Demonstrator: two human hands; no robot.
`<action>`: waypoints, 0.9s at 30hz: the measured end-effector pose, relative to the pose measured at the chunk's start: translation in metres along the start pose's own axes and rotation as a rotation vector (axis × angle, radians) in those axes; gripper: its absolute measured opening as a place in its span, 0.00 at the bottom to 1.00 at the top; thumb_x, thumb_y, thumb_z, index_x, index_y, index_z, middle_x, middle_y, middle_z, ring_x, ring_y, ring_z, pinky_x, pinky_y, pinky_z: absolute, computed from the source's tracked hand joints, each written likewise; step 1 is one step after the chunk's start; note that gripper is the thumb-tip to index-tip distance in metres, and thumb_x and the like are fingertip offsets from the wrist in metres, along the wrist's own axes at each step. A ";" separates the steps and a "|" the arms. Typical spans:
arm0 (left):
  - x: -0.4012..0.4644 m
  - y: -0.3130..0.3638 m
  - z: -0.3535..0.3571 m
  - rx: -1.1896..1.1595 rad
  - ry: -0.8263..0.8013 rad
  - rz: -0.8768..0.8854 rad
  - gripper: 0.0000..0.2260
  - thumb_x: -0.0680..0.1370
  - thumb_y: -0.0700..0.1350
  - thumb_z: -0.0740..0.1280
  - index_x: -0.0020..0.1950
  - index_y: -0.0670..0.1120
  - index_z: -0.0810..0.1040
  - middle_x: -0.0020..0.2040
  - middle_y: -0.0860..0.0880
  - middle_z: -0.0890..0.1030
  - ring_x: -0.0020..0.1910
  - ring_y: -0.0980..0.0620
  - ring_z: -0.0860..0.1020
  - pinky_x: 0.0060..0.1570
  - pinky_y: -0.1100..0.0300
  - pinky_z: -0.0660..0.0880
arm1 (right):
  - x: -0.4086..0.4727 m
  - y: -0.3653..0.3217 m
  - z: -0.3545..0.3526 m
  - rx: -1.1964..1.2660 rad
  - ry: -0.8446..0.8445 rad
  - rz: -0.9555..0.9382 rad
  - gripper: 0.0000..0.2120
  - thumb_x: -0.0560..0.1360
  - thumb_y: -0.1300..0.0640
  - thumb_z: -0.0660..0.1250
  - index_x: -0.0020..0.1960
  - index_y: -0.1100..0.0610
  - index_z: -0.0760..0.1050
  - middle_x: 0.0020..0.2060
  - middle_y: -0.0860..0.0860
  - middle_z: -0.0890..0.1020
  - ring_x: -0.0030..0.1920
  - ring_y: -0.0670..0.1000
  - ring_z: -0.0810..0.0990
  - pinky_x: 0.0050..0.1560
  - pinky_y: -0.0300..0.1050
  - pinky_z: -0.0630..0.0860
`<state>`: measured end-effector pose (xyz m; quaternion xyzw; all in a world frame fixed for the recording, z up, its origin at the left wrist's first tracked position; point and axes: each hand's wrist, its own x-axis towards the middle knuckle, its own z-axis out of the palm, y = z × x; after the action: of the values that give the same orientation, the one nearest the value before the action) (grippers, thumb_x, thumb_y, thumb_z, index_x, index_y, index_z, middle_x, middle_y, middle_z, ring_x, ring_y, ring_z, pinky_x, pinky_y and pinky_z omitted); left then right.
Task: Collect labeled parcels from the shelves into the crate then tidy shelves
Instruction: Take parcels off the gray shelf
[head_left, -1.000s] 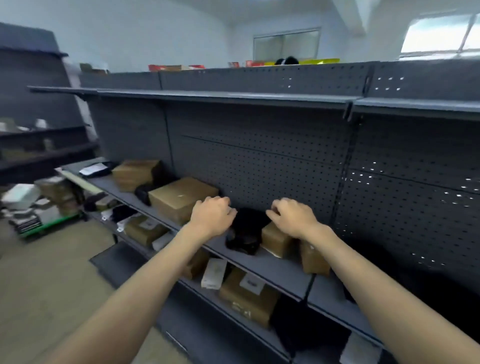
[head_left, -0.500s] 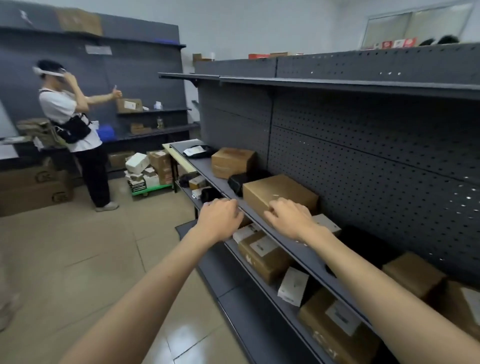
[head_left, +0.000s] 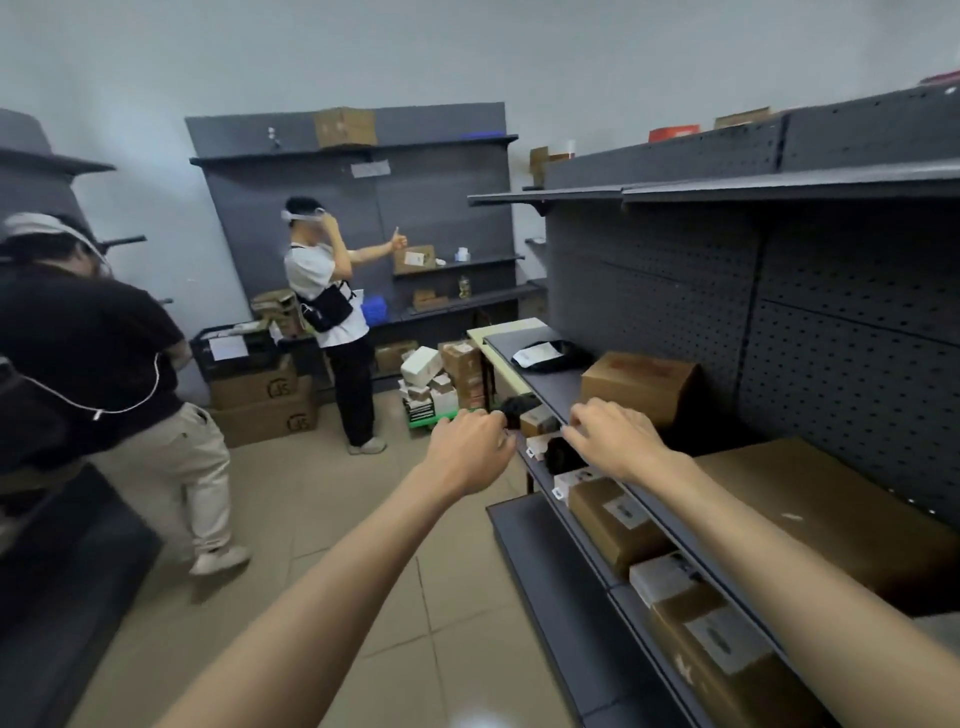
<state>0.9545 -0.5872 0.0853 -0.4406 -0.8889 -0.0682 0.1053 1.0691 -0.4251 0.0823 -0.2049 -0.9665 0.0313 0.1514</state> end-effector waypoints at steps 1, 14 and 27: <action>0.007 -0.013 0.003 0.006 -0.002 -0.017 0.18 0.82 0.55 0.56 0.64 0.47 0.76 0.63 0.44 0.80 0.63 0.42 0.76 0.57 0.49 0.72 | 0.015 -0.006 0.006 -0.001 -0.010 -0.018 0.15 0.82 0.46 0.54 0.56 0.55 0.74 0.56 0.55 0.78 0.57 0.59 0.77 0.54 0.53 0.74; 0.136 -0.150 0.052 -0.041 -0.028 0.056 0.18 0.83 0.55 0.56 0.65 0.46 0.75 0.62 0.44 0.79 0.62 0.41 0.76 0.56 0.49 0.74 | 0.181 -0.054 0.080 -0.108 -0.072 -0.004 0.15 0.81 0.46 0.54 0.55 0.54 0.75 0.55 0.54 0.78 0.56 0.58 0.77 0.50 0.52 0.71; 0.307 -0.191 0.085 -0.110 -0.058 0.436 0.15 0.83 0.54 0.57 0.58 0.46 0.75 0.56 0.46 0.81 0.56 0.42 0.79 0.47 0.51 0.75 | 0.265 -0.022 0.083 -0.148 -0.035 0.365 0.17 0.83 0.46 0.54 0.58 0.56 0.73 0.58 0.55 0.77 0.58 0.58 0.77 0.52 0.51 0.71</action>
<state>0.6104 -0.4478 0.0733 -0.6292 -0.7702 -0.0797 0.0678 0.8048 -0.3373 0.0802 -0.3867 -0.9154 -0.0095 0.1111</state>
